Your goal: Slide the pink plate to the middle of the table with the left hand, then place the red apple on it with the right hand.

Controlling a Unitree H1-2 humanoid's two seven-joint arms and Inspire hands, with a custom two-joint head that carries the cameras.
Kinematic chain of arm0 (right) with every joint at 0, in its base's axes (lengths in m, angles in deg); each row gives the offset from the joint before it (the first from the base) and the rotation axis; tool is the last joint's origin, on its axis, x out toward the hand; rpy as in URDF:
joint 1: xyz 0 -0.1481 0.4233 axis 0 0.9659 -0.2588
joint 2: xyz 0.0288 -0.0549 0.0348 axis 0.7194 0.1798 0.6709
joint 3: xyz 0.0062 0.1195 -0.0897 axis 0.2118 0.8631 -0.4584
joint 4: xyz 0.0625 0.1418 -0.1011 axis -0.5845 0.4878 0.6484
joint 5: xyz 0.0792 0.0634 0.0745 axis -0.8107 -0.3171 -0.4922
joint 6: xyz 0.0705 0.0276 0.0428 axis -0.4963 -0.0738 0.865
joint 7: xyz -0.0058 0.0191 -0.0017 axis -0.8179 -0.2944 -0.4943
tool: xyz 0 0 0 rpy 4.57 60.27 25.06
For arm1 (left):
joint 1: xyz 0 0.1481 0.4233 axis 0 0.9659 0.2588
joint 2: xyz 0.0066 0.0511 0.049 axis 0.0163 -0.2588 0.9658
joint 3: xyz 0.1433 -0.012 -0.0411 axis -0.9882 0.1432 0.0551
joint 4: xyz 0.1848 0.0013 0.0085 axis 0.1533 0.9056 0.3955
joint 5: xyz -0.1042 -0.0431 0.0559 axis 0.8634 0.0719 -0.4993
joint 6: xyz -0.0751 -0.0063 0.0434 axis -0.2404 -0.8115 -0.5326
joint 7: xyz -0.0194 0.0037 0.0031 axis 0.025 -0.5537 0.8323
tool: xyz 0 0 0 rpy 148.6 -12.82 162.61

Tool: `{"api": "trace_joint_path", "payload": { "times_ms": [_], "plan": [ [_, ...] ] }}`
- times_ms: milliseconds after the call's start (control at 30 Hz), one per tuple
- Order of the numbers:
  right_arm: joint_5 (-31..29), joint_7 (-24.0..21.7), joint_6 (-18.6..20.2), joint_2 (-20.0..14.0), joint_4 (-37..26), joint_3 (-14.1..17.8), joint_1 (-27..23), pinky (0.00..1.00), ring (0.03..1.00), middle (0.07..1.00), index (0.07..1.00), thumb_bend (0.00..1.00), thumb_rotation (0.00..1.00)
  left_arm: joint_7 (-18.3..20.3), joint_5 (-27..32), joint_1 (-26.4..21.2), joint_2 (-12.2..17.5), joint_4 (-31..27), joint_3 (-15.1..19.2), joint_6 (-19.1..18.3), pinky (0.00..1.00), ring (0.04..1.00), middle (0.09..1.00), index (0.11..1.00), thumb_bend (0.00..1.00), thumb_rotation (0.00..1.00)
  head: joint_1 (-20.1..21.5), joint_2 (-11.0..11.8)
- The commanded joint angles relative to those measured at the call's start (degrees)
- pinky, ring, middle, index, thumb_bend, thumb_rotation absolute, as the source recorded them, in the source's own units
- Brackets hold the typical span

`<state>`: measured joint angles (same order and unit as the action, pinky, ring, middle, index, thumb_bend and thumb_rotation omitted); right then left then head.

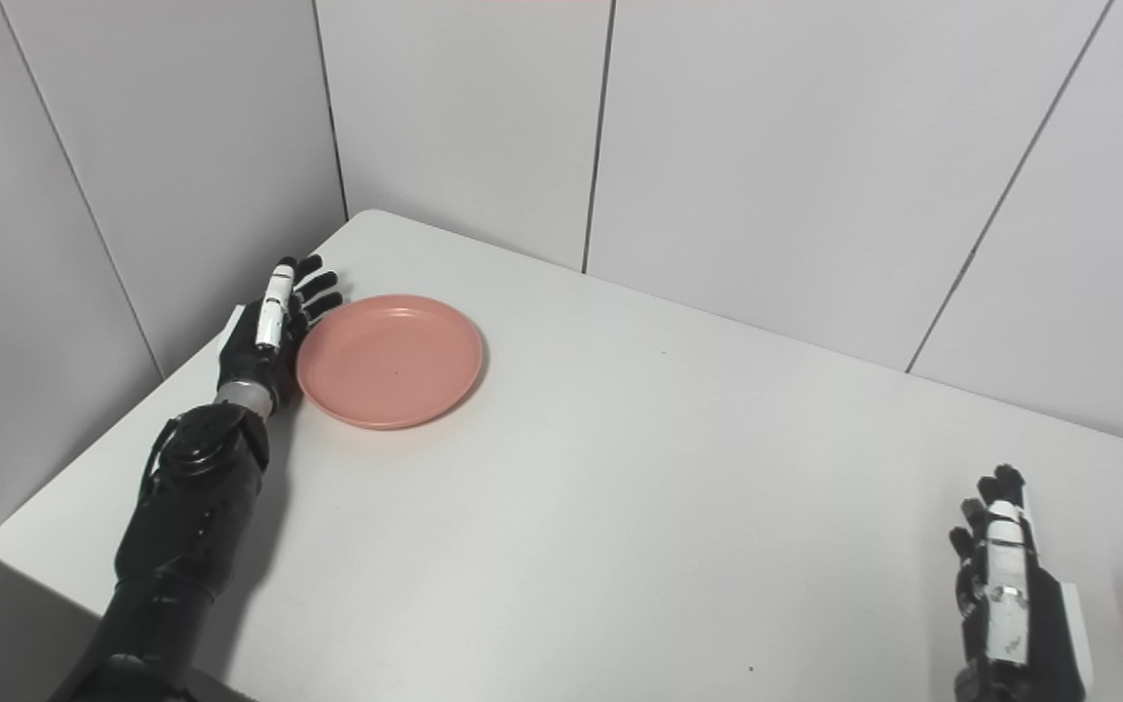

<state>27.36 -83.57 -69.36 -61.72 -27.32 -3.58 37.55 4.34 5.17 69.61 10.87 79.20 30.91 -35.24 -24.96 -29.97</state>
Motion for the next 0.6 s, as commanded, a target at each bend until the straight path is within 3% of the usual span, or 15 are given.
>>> {"api": "trace_joint_path", "payload": {
  "times_ms": [0,333,567],
  "plan": [
    [-0.3,-0.7,-1.8,-0.3,-1.2,0.2,-1.6,1.00,1.000,1.000,1.000,0.05,1.00,0.5,-0.4,-1.2,0.9,-1.1,-0.8,0.2,0.84,0.854,0.863,0.843,0.34,1.00,0.0,-0.1],
    [-0.5,-0.2,-0.2,0.2,-2.2,0.3,-1.7,1.00,0.989,0.995,1.000,0.05,1.00,-0.8,-0.7,-1.2,-0.3,-3.5,-2.1,-2.6,0.84,0.853,0.862,0.846,0.31,0.98,0.3,-0.2],
    [-0.6,-0.5,-1.4,0.1,-1.5,0.2,-1.7,1.00,0.994,0.999,1.000,0.05,1.00,0.0,0.3,-1.3,-0.8,-4.1,-2.7,-3.7,0.87,0.876,0.883,0.867,0.31,1.00,0.7,-0.3]
  ]
}}
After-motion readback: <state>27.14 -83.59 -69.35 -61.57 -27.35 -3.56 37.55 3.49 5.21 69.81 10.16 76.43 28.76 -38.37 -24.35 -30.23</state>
